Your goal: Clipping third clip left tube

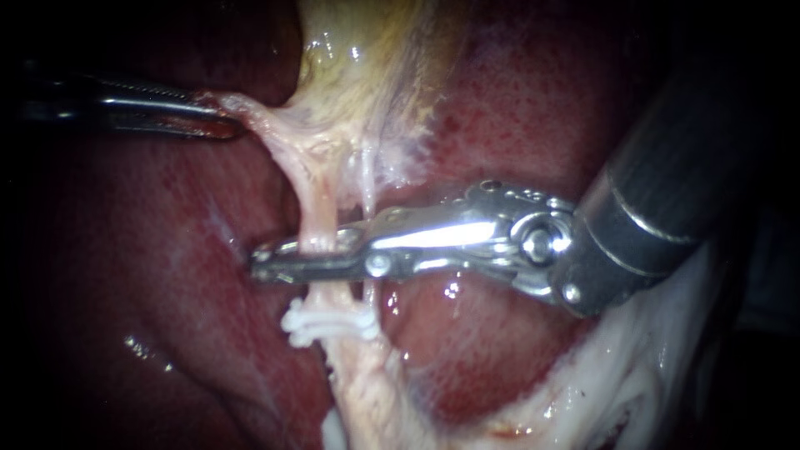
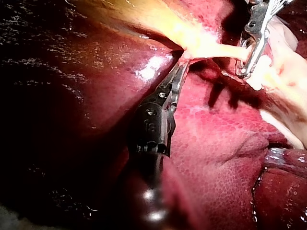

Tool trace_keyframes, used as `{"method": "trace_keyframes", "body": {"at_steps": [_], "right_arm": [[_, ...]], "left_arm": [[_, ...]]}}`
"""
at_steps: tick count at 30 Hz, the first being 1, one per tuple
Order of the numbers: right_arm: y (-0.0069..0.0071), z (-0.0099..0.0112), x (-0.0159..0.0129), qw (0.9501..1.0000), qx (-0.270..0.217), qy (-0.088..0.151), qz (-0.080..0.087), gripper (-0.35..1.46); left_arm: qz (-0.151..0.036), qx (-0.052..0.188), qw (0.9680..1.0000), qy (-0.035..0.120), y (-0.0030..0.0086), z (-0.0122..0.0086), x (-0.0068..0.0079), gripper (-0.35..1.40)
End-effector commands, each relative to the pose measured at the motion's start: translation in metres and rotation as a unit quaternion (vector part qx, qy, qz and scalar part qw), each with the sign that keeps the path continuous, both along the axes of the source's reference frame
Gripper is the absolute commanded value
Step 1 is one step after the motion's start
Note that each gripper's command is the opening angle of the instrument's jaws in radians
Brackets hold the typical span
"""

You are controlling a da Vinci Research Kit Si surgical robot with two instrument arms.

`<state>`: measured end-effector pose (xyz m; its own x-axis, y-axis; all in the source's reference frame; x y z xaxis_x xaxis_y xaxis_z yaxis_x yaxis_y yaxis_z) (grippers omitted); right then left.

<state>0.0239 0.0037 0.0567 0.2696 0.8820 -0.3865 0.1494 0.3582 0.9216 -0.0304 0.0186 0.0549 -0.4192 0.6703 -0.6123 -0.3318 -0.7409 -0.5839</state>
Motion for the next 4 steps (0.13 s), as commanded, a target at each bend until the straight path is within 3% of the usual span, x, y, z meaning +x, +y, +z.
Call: {"method": "trace_keyframes", "body": {"at_steps": [1,4], "right_arm": [[-0.0001,0.0002,0.0000,1.0000,0.000,0.001,-0.002,-0.35],[0.0000,0.0003,0.0000,1.0000,0.000,0.002,-0.003,-0.35]], "left_arm": [[0.000,0.000,1.0000,0.000,0.0000,0.0000,0.0000,-0.35],[0.000,0.000,1.0000,0.000,0.0000,0.0000,0.0000,-0.35]]}}
